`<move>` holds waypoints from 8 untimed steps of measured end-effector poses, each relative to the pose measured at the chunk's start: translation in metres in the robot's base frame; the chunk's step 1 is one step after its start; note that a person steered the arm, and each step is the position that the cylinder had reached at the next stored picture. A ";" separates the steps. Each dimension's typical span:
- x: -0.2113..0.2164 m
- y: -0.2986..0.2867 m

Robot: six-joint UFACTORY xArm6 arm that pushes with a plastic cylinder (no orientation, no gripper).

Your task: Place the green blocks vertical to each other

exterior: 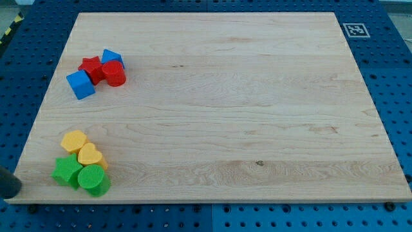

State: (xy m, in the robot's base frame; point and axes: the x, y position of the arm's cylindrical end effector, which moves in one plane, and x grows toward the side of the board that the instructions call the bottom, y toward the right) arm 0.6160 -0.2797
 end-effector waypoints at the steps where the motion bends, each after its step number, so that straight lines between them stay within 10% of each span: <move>1: 0.000 0.067; 4: -0.018 0.166; 8: -0.001 0.075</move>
State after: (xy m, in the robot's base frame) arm 0.6148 -0.2048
